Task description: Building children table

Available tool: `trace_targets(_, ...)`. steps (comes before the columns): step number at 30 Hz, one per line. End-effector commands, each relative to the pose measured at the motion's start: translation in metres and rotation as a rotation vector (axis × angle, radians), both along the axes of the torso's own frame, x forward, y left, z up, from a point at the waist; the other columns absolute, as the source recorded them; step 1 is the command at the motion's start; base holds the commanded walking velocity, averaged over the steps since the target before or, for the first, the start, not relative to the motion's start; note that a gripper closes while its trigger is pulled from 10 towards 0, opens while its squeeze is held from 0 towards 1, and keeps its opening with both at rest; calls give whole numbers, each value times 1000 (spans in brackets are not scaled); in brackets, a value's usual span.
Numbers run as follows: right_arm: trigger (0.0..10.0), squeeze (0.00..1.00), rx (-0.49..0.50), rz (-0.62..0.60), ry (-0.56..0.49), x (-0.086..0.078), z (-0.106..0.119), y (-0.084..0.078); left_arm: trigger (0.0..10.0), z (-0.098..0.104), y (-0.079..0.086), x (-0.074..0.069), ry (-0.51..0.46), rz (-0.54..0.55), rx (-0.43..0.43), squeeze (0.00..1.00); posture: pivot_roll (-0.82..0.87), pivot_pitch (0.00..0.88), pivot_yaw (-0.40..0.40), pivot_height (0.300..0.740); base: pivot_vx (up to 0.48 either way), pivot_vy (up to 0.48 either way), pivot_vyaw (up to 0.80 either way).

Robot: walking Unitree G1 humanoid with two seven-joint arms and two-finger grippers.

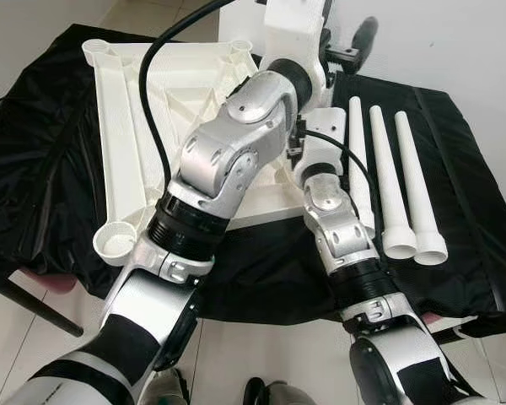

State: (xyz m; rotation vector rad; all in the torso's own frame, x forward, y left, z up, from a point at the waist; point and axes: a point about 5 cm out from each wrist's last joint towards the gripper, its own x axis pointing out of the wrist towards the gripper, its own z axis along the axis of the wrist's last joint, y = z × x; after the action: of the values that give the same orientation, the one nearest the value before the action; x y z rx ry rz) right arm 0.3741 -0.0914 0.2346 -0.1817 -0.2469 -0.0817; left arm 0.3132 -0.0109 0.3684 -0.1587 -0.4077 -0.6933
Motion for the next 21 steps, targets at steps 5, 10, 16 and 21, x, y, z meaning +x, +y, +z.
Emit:
trace_targets(5, 10000, 0, 102, -82, -20, 3, 4, -26, 10000, -2, 1, -13, -38, -201, 22, 0, 130, 108, -99, 740, 0, 0, 0)
trace_targets(10, 10000, 0, 166, -85, -34, 1, 6, -40, 10000, -17, 12, -8, 23, -180, 26, 0, 126, 106, -97, 740, 0, 0, 0)
trace_targets(16, 10000, 0, 136, -83, -41, -2, 1, -52, 10000, -36, 23, -5, 74, -153, 48, 0, 125, 113, -97, 740, 0, 0, 0)
trace_targets(21, 10000, 0, 161, -14, -47, -9, -5, -56, 10000, -65, 36, -1, 132, -104, 107, 0, 119, 121, -93, 740, 0, 0, 0)
